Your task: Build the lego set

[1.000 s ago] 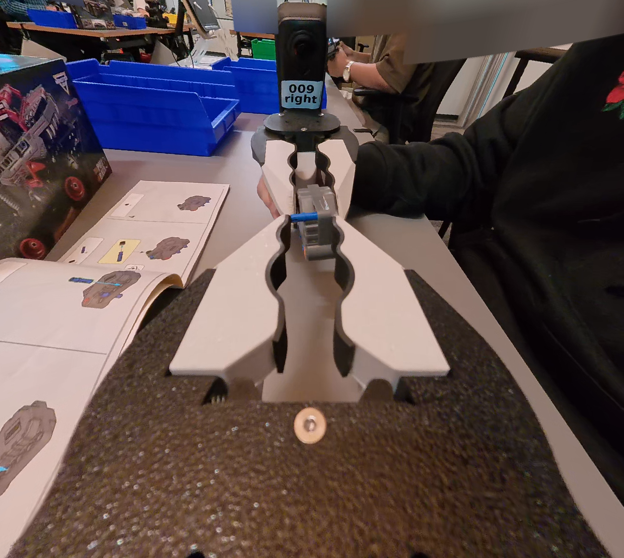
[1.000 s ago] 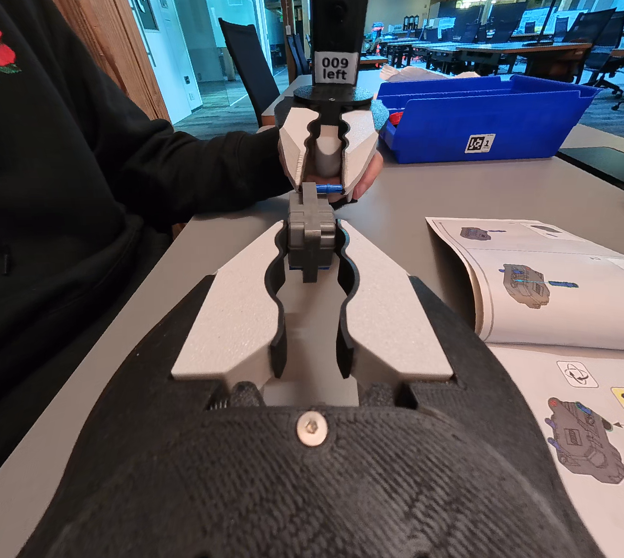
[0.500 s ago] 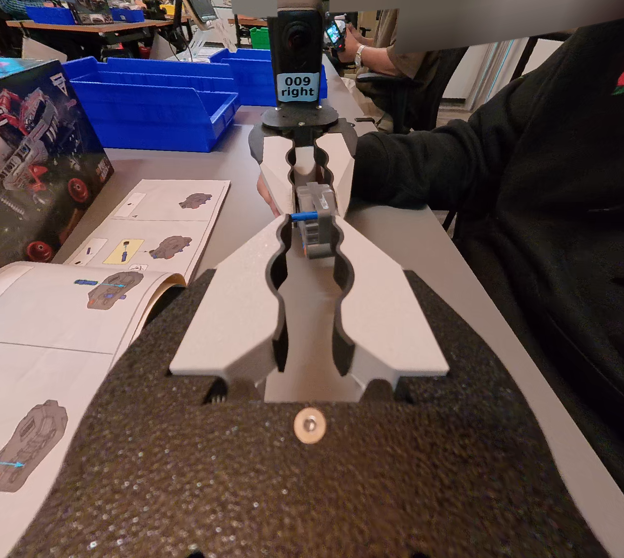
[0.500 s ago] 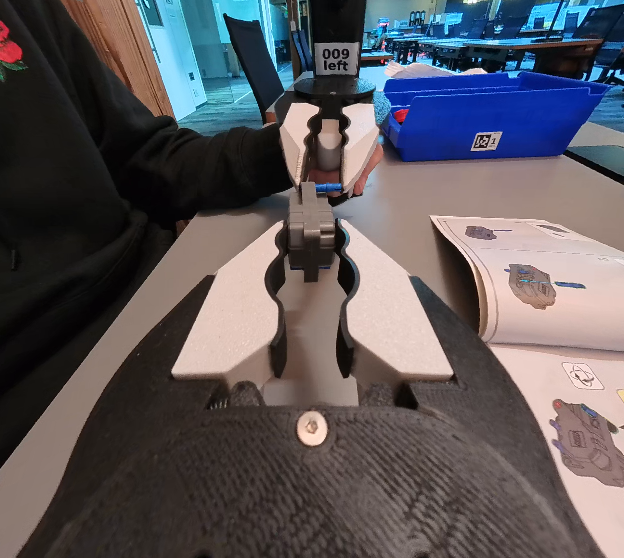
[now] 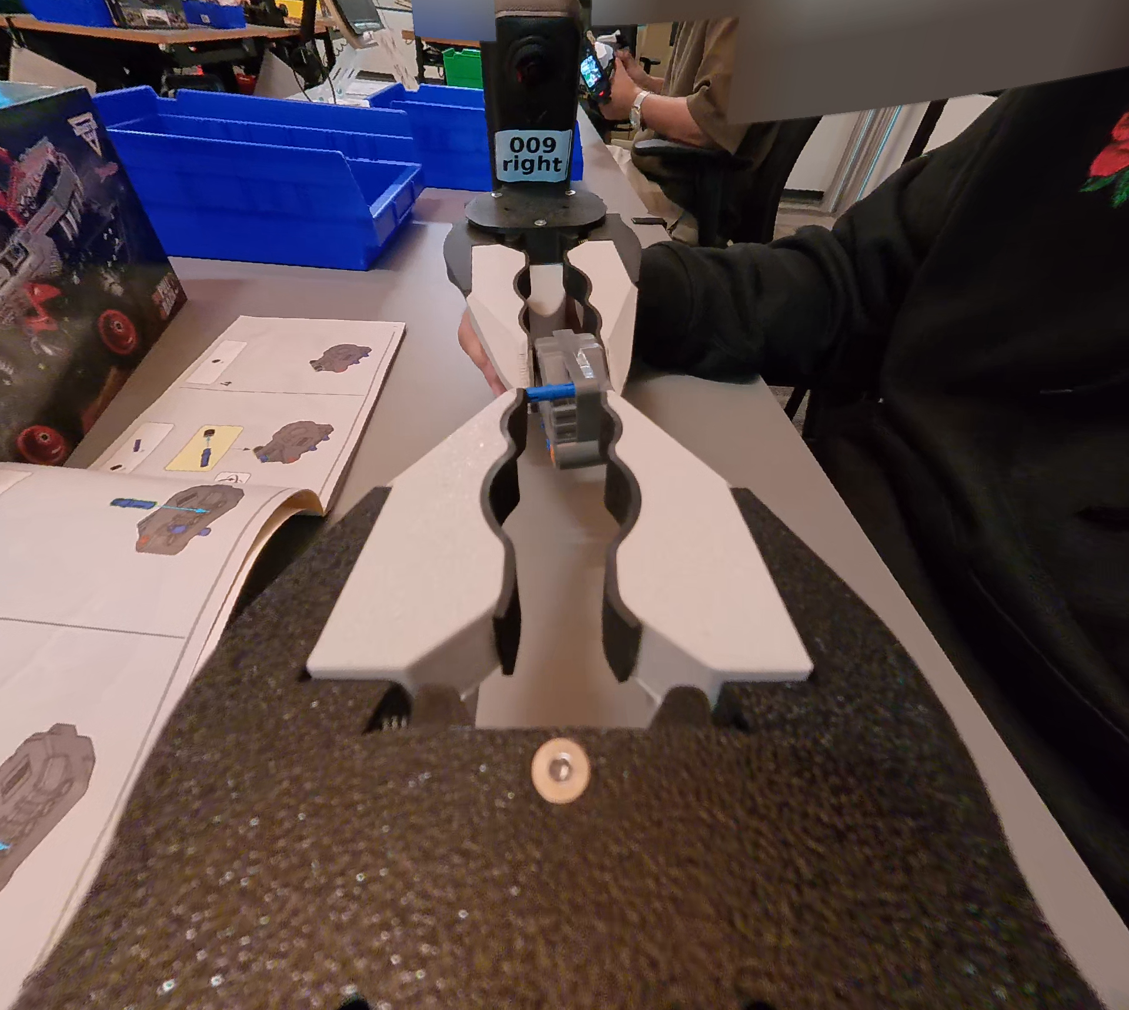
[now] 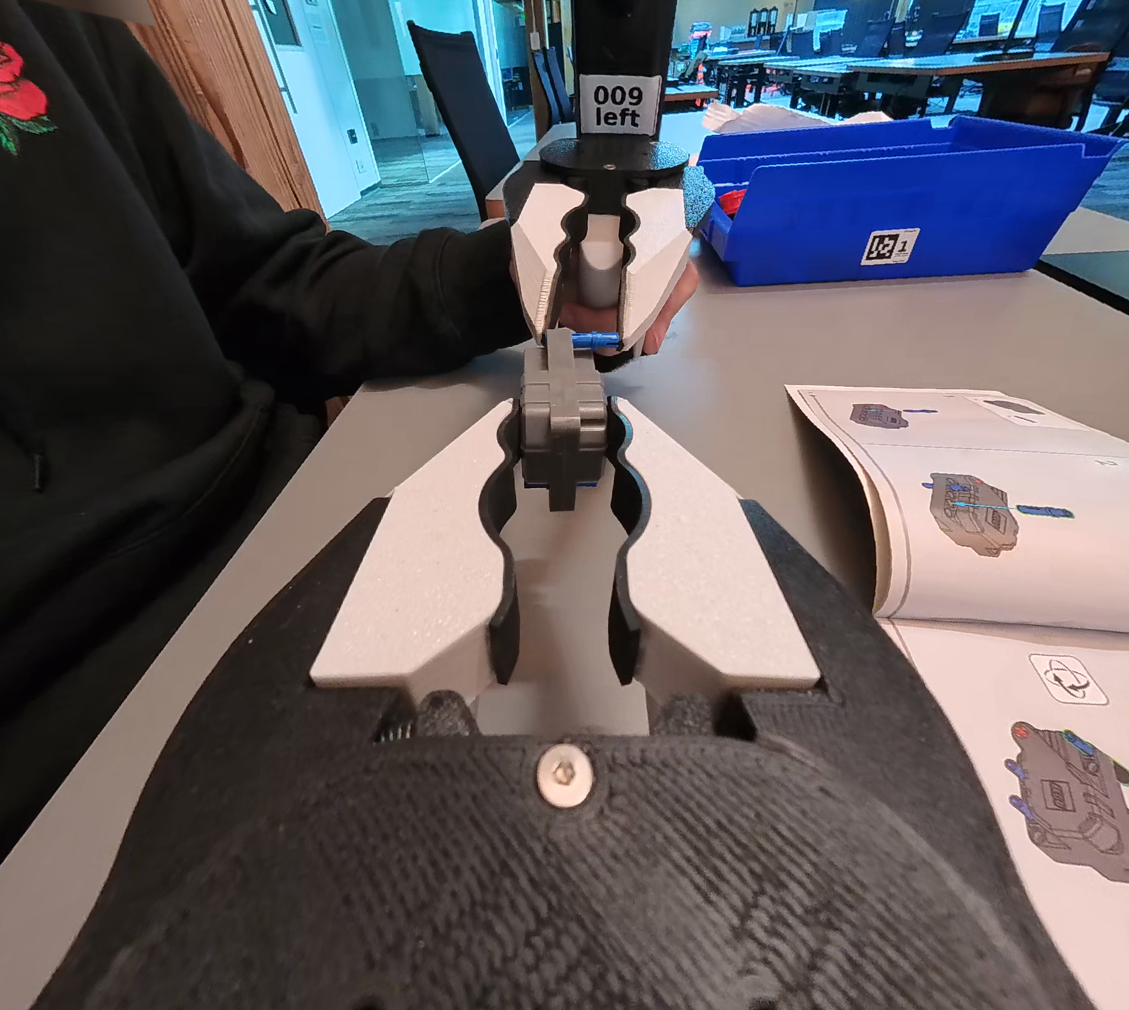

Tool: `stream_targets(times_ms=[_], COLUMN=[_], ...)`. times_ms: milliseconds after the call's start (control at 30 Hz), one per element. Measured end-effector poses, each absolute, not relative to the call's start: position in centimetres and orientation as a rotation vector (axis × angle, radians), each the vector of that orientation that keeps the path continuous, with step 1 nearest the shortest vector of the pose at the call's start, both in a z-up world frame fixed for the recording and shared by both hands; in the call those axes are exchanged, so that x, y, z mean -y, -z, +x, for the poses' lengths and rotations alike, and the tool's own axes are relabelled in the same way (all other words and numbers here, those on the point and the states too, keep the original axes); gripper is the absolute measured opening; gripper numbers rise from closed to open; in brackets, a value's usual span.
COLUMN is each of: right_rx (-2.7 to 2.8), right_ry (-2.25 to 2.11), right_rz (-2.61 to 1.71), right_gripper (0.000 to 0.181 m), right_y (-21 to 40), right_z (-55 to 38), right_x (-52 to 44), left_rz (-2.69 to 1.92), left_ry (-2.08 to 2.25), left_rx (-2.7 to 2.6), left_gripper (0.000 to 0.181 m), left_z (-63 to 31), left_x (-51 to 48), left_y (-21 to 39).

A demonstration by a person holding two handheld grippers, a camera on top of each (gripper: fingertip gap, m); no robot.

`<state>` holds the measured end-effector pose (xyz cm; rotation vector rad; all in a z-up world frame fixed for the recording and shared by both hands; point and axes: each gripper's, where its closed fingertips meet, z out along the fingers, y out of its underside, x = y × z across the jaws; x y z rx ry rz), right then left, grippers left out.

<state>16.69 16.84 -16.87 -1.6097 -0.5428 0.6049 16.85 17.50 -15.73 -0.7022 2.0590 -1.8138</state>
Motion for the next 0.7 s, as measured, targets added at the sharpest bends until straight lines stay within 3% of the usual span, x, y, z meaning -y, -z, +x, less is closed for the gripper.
stream_targets(times_ms=[667,700], right_rx=[0.548,0.547], right_ry=[-0.556,-0.547], right_rz=[-1.678,-1.681], right_gripper=[0.025,0.025], right_y=[17.81,17.86], right_z=[17.06,17.11], right_x=[-17.02,-17.08], left_rz=[-0.718,-0.709], left_ry=[1.669,1.680], left_rx=[-2.117,-2.118], left_gripper=[0.019,0.012], left_z=[17.10,17.01], left_x=[-17.56,-17.40], left_y=[16.63,16.55])
